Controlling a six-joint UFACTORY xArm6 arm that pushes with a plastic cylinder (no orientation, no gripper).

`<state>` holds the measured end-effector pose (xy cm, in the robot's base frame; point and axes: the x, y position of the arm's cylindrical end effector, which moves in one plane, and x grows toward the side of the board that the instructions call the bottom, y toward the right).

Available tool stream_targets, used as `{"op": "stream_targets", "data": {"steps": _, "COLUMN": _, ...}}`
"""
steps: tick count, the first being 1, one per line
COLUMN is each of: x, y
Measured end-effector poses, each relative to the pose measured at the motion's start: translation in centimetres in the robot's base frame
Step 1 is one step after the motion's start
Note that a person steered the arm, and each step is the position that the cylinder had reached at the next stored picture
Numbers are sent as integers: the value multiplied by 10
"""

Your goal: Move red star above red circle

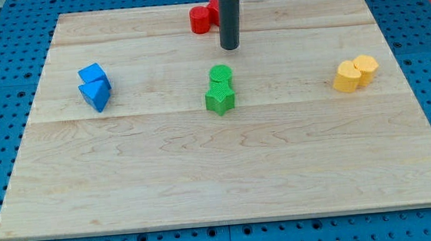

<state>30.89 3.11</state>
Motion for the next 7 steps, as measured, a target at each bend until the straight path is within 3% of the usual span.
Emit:
{"op": "stream_targets", "data": {"steps": 2, "x": -58, "y": 126}}
{"op": "stream_targets", "data": {"steps": 3, "x": -117, "y": 123}}
{"op": "stream_targets", "data": {"steps": 4, "x": -118, "y": 112}}
{"op": "stream_targets", "data": {"steps": 6, "x": -116, "y": 9}}
{"op": "stream_targets", "data": {"steps": 7, "x": -114, "y": -4}}
